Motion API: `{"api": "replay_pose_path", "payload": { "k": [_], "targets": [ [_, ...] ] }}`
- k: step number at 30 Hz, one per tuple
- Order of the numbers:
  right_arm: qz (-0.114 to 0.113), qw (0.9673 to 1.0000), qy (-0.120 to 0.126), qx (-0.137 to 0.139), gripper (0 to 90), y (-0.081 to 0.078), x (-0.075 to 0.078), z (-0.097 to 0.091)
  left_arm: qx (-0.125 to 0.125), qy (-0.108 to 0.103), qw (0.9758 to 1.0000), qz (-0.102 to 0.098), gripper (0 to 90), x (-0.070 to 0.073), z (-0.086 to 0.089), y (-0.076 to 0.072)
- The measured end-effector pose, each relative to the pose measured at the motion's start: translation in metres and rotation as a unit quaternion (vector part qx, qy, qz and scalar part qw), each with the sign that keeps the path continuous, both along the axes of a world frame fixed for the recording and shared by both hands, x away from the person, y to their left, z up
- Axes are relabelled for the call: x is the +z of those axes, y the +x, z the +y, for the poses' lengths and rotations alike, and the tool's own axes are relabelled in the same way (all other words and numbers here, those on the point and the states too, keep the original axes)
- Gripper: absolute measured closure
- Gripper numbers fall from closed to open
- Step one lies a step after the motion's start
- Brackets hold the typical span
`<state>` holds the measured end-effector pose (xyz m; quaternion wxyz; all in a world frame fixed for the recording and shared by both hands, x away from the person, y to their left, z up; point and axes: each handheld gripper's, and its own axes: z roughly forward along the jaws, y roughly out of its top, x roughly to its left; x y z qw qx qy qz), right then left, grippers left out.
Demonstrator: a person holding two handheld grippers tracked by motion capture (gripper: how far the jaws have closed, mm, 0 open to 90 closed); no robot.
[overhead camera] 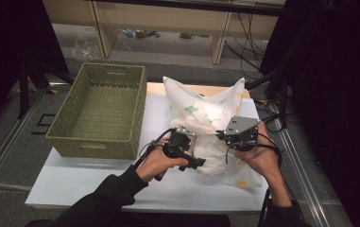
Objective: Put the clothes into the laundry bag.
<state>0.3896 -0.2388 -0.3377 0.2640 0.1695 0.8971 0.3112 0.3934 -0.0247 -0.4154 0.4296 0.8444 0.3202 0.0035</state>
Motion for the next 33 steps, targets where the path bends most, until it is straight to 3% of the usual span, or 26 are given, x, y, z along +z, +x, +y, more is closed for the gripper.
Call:
{"api": "replay_pose_path", "payload": {
  "k": [3,6,9,11,12,14,15,16,18,20,22,26,28,29,31,33],
  "targets": [
    [0.003,1.0,-0.001,-0.006,89.8,0.0,0.0,0.001,-0.005,0.021,0.9997,-0.011,19.4,-0.011,-0.006,-0.003],
    [0.002,1.0,-0.004,0.002,89.8,0.0,0.0,0.001,-0.002,0.01,1.0,0.002,19.5,-0.023,-0.016,0.001],
    [-0.003,1.0,-0.005,0.008,89.9,0.002,-0.001,0.0,-0.002,0.024,0.9996,-0.012,20.4,-0.033,-0.023,0.009],
    [0.0,1.0,-0.004,0.006,89.8,0.002,-0.001,0.0,0.0,0.019,0.9998,-0.006,21.6,-0.039,-0.027,0.015],
    [0.002,1.0,-0.004,0.006,89.8,0.002,-0.002,0.0,0.013,0.005,0.9999,-0.002,25.5,-0.042,-0.031,0.017],
    [0.009,1.0,-0.002,-0.003,89.8,0.001,-0.003,0.0,-0.006,0.045,0.9989,-0.014,41.8,-0.045,-0.03,0.027],
    [0.006,1.0,-0.005,0.002,89.8,0.001,-0.003,0.001,-0.014,0.046,0.9986,-0.021,53.3,-0.046,-0.03,0.032],
    [0.004,0.9999,-0.01,0.007,89.8,0.002,-0.004,0.001,-0.009,0.035,0.9991,-0.022,61.5,-0.046,-0.03,0.035],
    [0.007,0.9999,-0.014,0.003,89.8,0.002,-0.007,0.004,0.012,-0.01,0.9997,-0.019,73.2,-0.043,-0.034,0.036],
    [0.011,0.9999,-0.012,0.0,89.8,0.002,-0.008,0.005,-0.006,0.005,0.9989,-0.047,78.2,-0.034,-0.033,0.037],
    [0.007,0.9999,-0.009,0.002,89.9,0.001,-0.007,0.005,0.016,-0.026,0.9981,-0.055,80.7,-0.025,-0.038,0.037],
    [0.001,1.0,-0.002,0.004,90.0,-0.006,0.004,0.007,0.029,-0.031,0.9962,-0.076,84.5,-0.009,-0.038,0.052],
    [-0.01,0.9999,-0.003,0.011,90.0,-0.009,0.01,0.007,0.024,-0.008,0.9951,-0.095,84.9,-0.004,-0.035,0.063],
    [-0.015,0.9998,-0.004,0.012,90.0,-0.01,0.011,0.008,0.057,-0.036,0.9933,-0.094,85.0,-0.004,-0.038,0.067],
    [-0.009,0.9998,-0.009,0.016,90.0,-0.012,0.012,0.01,0.081,-0.044,0.9902,-0.105,85.0,-0.006,-0.04,0.077],
    [-0.005,0.9998,-0.014,0.015,90.0,-0.01,0.008,0.011,0.082,-0.033,0.9904,-0.107,84.2,-0.014,-0.043,0.083]
  ]
}}
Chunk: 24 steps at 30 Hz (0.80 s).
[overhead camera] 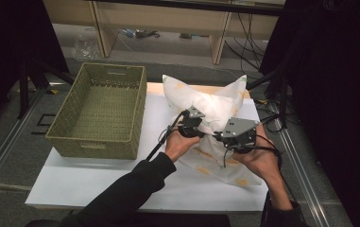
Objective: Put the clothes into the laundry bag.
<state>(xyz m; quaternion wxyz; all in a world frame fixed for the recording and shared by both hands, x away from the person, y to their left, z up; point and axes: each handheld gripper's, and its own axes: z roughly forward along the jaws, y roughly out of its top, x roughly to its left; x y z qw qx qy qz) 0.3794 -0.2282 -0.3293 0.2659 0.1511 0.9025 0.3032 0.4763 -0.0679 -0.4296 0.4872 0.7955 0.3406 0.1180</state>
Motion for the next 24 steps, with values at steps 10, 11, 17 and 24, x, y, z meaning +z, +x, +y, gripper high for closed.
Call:
{"api": "replay_pose_path", "payload": {
  "k": [10,11,17,24],
  "targets": [
    [0.032,0.9993,-0.009,-0.018,90.0,0.012,-0.022,-0.006,-0.018,0.015,0.997,0.073,42.1,-0.003,0.026,-0.023],
    [0.031,0.9993,-0.008,-0.017,89.9,0.012,-0.021,-0.006,-0.014,0.011,0.9969,0.076,35.9,-0.002,0.029,-0.026],
    [0.027,0.9996,-0.01,-0.009,89.8,0.013,-0.02,-0.006,-0.015,0.021,0.9975,0.066,28.2,0.01,0.067,-0.045],
    [0.03,0.9993,-0.006,-0.019,89.8,0.012,-0.02,-0.005,-0.001,0.047,0.9961,0.075,21.6,-0.009,0.08,-0.041]
  ]
}}
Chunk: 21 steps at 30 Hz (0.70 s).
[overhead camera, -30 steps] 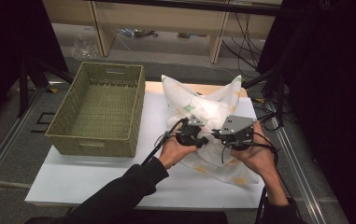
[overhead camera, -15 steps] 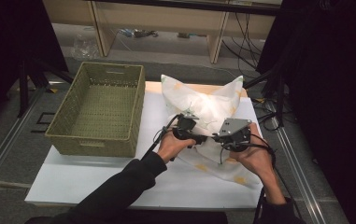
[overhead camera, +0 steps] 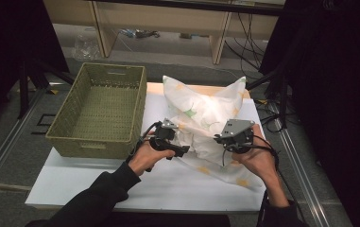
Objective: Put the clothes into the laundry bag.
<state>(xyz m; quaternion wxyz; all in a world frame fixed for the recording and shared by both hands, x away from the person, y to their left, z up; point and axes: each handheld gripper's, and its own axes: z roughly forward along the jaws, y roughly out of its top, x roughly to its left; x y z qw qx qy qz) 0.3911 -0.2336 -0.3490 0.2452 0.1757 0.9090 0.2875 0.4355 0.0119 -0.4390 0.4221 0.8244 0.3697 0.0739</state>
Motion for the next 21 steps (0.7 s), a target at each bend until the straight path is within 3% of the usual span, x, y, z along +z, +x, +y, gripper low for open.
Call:
{"api": "replay_pose_path", "payload": {
  "k": [2,4,5,7,8,9,12,15,17,18,21],
  "targets": [
    [0.0,1.0,-0.001,0.001,89.8,0.0,0.0,0.0,-0.007,0.017,0.9997,0.014,24.6,-0.01,-0.006,0.005],
    [0.0,1.0,0.0,0.0,89.8,0.0,-0.001,0.0,-0.014,-0.004,0.9996,0.025,30.7,-0.02,-0.013,0.012],
    [0.001,1.0,0.0,-0.001,89.8,0.0,-0.001,0.0,-0.014,-0.032,0.9987,0.038,33.9,-0.025,-0.02,0.016],
    [0.001,1.0,-0.002,-0.001,89.8,0.001,-0.003,0.0,-0.031,-0.066,0.9958,0.056,53.6,-0.026,-0.028,0.022],
    [0.002,1.0,-0.003,-0.002,89.8,0.001,-0.003,0.0,-0.041,-0.076,0.9947,0.056,59.2,-0.025,-0.033,0.023],
    [0.0,1.0,-0.004,0.001,89.8,0.002,-0.004,0.0,-0.053,-0.086,0.9941,0.041,66.6,-0.022,-0.04,0.021],
    [-0.003,1.0,-0.007,-0.001,89.8,0.003,-0.003,-0.002,-0.062,-0.083,0.9945,0.018,79.0,-0.012,-0.055,0.018],
    [0.0,0.9999,-0.003,-0.012,89.7,0.003,-0.001,-0.008,-0.073,-0.079,0.9939,0.021,76.9,-0.008,-0.06,0.019],
    [-0.006,0.9999,-0.002,-0.009,89.7,0.003,-0.001,-0.01,-0.085,-0.069,0.9933,0.036,64.5,-0.009,-0.057,0.019],
    [-0.005,0.9999,-0.001,-0.012,89.7,0.003,0.0,-0.011,-0.08,-0.059,0.9945,0.032,56.0,-0.009,-0.055,0.016],
    [-0.005,1.0,-0.003,-0.007,89.7,0.004,-0.001,-0.01,-0.09,-0.05,0.9941,0.034,40.0,-0.008,-0.049,0.008]
  ]
}}
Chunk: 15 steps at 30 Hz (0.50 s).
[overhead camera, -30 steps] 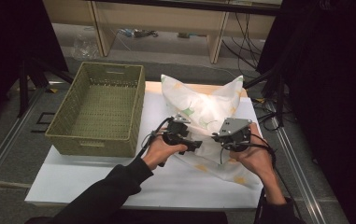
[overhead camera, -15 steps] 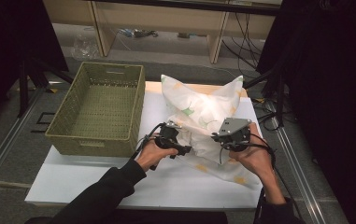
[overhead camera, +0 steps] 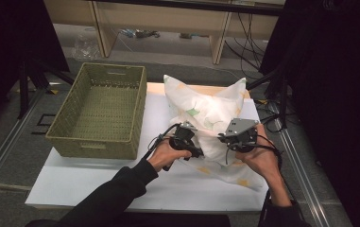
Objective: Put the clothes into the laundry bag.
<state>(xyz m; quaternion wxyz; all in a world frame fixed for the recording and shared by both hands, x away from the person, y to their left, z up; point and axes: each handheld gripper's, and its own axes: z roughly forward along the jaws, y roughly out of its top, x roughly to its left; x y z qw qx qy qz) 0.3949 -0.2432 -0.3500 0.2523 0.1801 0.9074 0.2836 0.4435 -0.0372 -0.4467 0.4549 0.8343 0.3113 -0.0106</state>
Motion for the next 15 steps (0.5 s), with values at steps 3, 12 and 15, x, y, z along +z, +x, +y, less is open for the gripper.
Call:
{"api": "replay_pose_path", "payload": {
  "k": [3,12,15],
  "targets": [
    [0.005,1.0,0.001,-0.007,89.7,0.0,-0.001,0.002,-0.013,0.024,0.9996,0.001,26.2,0.004,0.005,-0.011],
    [0.009,0.9999,-0.001,-0.006,89.6,-0.001,-0.002,0.003,0.03,0.061,0.9975,-0.015,16.7,0.005,-0.011,-0.01],
    [0.01,0.9999,-0.002,-0.003,89.7,-0.001,-0.002,0.004,0.052,0.057,0.9967,-0.024,37.0,-0.004,-0.018,0.002]
  ]
}}
